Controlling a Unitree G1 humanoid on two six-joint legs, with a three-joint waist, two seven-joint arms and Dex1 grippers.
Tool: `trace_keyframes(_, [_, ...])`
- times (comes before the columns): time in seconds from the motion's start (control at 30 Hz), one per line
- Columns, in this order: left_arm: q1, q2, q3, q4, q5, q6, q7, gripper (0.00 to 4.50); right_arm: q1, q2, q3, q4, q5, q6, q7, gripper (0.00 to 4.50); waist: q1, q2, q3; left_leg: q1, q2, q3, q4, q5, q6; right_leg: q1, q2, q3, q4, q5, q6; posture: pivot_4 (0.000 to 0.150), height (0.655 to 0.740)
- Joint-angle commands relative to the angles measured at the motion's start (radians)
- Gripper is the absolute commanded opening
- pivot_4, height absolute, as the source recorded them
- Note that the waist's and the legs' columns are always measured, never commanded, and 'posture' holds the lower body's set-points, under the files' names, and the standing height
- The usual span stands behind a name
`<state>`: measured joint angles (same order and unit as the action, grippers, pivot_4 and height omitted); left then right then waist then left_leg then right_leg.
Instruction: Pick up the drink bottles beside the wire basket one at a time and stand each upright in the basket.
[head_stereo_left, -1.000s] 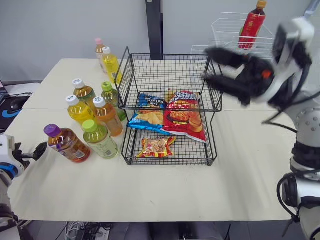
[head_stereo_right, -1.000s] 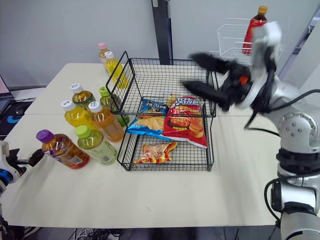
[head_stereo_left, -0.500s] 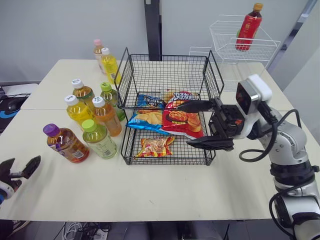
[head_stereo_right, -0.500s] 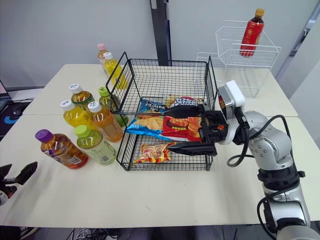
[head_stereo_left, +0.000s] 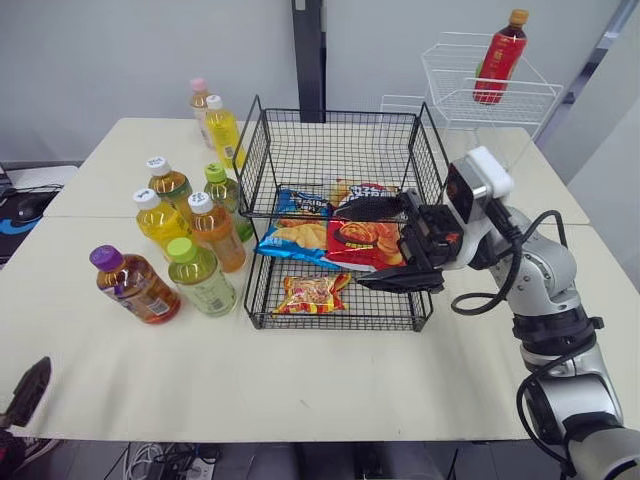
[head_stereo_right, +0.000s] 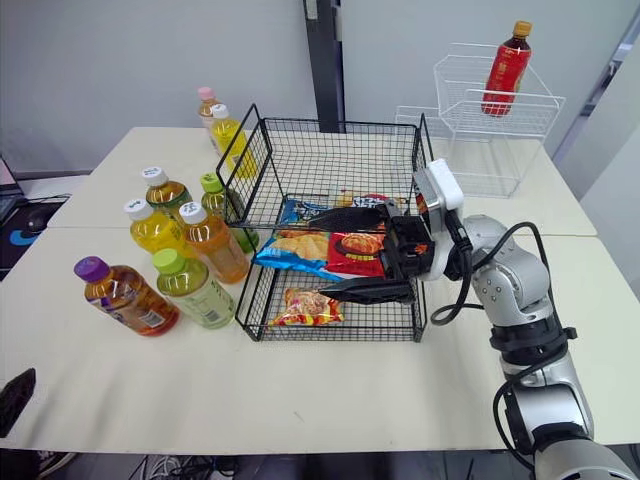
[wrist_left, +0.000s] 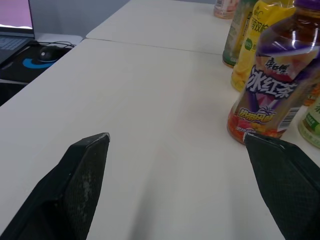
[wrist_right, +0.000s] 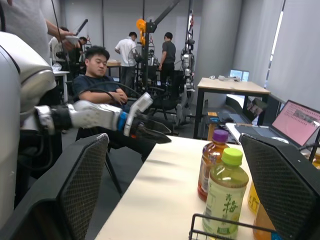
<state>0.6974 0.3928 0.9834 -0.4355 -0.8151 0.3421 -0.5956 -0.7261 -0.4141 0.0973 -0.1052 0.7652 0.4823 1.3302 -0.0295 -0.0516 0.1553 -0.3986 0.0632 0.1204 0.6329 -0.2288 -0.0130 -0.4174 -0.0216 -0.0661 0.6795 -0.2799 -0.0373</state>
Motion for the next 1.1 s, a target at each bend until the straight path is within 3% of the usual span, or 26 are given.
trace_keyframes(0.03, [0.073,-0.008,0.053,-0.158,-0.097,0.029,0.034,4.46,-0.009,0.009,-0.006,-0.015,0.007,0.000,0.009,4.50,0.001,0.000,0.000,0.000,0.000,0.000,0.000,0.000,0.000,0.000,0.000,0.000,0.000,-0.001,-0.001,0.150,0.7400])
trace_keyframes(0.27, [0.098,0.029,0.062,-0.258,-0.172,0.057,0.123,4.46,0.008,0.028,0.004,-0.029,0.005,-0.002,0.007,4.50,0.001,0.002,0.001,0.000,0.000,-0.002,0.000,0.000,0.000,0.000,0.003,0.000,0.000,-0.002,-0.002,0.150,0.7400])
trace_keyframes(0.47, [0.041,0.060,0.029,-0.282,-0.147,0.059,0.191,4.46,0.008,0.034,-0.005,-0.044,0.007,0.003,-0.020,4.50,0.002,0.002,0.001,0.000,0.000,-0.002,0.000,0.000,0.000,0.001,0.003,0.000,0.000,-0.002,-0.002,0.150,0.7400])
trace_keyframes(0.83, [-0.275,0.267,-0.141,-0.167,-0.084,0.155,0.303,4.46,0.006,0.023,0.002,-0.104,-0.056,0.013,-0.163,4.50,0.004,0.002,0.001,0.002,0.000,-0.004,0.000,0.000,0.000,0.003,0.003,-0.001,0.000,-0.002,-0.003,0.150,0.7400])
trace_keyframes(1.1, [-0.458,0.315,-0.276,-0.055,0.007,0.202,0.303,4.46,0.024,-0.005,0.001,-0.161,-0.087,0.031,-0.227,4.50,0.005,0.002,0.002,0.002,0.000,-0.004,0.000,0.000,-0.001,0.003,0.003,-0.001,0.001,-0.002,-0.003,0.150,0.7400])
